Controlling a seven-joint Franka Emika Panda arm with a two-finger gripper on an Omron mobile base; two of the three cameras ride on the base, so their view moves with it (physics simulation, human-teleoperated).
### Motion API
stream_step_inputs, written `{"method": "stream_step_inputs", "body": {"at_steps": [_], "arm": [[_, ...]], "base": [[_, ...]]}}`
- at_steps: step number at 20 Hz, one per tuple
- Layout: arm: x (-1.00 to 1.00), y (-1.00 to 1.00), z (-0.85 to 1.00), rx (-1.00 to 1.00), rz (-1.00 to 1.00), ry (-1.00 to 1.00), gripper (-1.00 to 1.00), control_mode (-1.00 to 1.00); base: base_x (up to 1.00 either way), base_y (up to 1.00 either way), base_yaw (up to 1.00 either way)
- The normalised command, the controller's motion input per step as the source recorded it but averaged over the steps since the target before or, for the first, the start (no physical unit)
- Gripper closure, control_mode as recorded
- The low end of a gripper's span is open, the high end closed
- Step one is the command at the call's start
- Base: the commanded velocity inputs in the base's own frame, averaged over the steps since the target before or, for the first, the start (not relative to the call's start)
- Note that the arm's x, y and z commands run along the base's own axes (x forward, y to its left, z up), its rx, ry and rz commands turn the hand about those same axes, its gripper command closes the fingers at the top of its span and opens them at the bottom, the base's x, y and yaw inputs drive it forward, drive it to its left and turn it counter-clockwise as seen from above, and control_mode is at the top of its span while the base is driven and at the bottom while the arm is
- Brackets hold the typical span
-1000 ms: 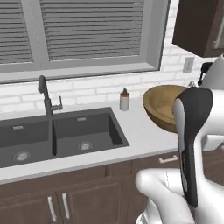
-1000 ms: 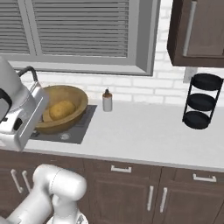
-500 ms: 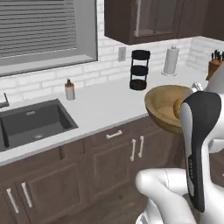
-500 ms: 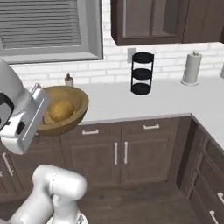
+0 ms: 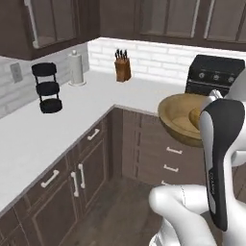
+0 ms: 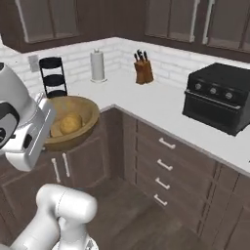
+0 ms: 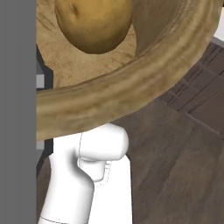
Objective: Pick the potato from the sink and place it in the bowl. Then pick the bowl and place it in the microwave. Then close the microwave door and press the start button.
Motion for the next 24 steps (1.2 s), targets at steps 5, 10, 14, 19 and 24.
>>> {"method": "stream_step_inputs", "body": {"at_steps": [5, 10, 14, 19, 24], "arm": [[0.00, 0.00, 0.00, 0.00, 0.00, 0.00, 1.00, 1.00], [0.00, 0.00, 0.00, 0.00, 0.00, 0.00, 1.00, 1.00], [0.00, 0.00, 0.00, 0.00, 0.00, 0.00, 1.00, 1.00], [0.00, 0.00, 0.00, 0.00, 0.00, 0.00, 1.00, 1.00], [0.00, 0.00, 0.00, 0.00, 0.00, 0.00, 1.00, 1.00]], "base": [[0.00, 0.00, -1.00], [0.00, 0.00, -1.00], [0.00, 0.00, -1.00], [-0.05, -0.04, -0.91], [-0.10, -0.02, -0.84]]}}
